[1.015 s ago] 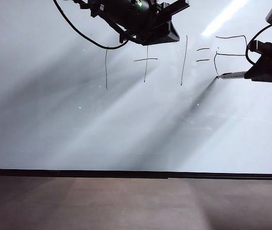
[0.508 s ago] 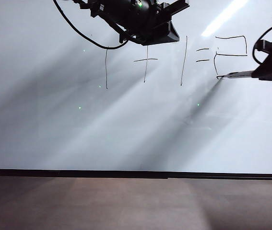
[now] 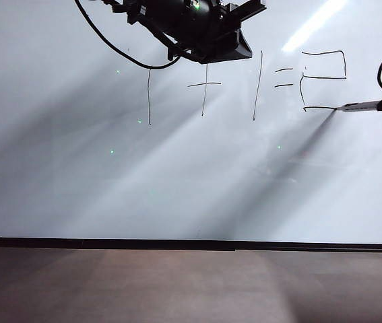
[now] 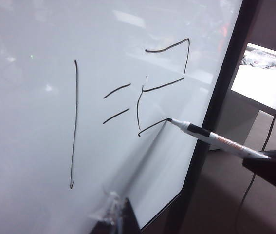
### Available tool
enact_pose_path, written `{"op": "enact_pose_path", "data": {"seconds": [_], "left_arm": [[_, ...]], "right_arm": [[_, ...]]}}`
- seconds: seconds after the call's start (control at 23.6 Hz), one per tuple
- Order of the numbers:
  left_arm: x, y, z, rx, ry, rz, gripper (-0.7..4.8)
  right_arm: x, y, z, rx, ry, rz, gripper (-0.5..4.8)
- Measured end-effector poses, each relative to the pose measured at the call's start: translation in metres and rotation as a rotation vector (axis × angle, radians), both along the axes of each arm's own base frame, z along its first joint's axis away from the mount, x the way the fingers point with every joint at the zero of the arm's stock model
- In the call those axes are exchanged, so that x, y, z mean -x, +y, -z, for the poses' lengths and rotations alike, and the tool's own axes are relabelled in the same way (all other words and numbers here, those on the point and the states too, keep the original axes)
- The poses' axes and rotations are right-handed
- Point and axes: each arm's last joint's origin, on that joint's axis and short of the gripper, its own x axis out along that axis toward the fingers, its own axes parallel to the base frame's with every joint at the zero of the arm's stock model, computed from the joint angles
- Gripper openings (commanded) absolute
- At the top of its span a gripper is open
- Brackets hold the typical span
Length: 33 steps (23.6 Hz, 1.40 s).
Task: Reach to the right to find the marker pen, pick it up, and write the answer to the math problem on the whiteboard.
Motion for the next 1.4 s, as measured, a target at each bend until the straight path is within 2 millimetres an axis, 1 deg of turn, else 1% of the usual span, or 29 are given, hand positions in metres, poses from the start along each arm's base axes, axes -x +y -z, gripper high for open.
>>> {"op": "enact_pose_path", "data": {"seconds": [0.21,0.68,1.02,1.1,1.23,1.4], "left_arm": [[0.0,0.0,0.0,0.0,0.0,0.0,-0.04],[0.0,0.0,0.0,0.0,0.0,0.0,-0.05],[0.0,0.0,0.0,0.0,0.0,0.0,-0.04],[0.0,0.0,0.0,0.0,0.0,0.0,-0.04],[0.0,0.0,0.0,0.0,0.0,-0.001,-0.05],[0.0,0.0,0.0,-0.002,0.003,0.0,-0.04]], "right_arm": [[0.001,-0.009,0.0,-0.003,0.0,0.016,-0.08],[0.004,-0.014,-0.003,-0.002,-0.009,0.034,-0.08],[0.007,-0.014,-0.007,-0.004,-0.014,0.041,-0.09],[0.013,-0.013,-0.009,0.001,-0.039,0.056,-0.09],[0.031,-0.01,-0.006,-0.006,-0.067,0.071,-0.09],[0.049,-0.008,-0.004,-0.041,-0.076,0.081,-0.09]]}}
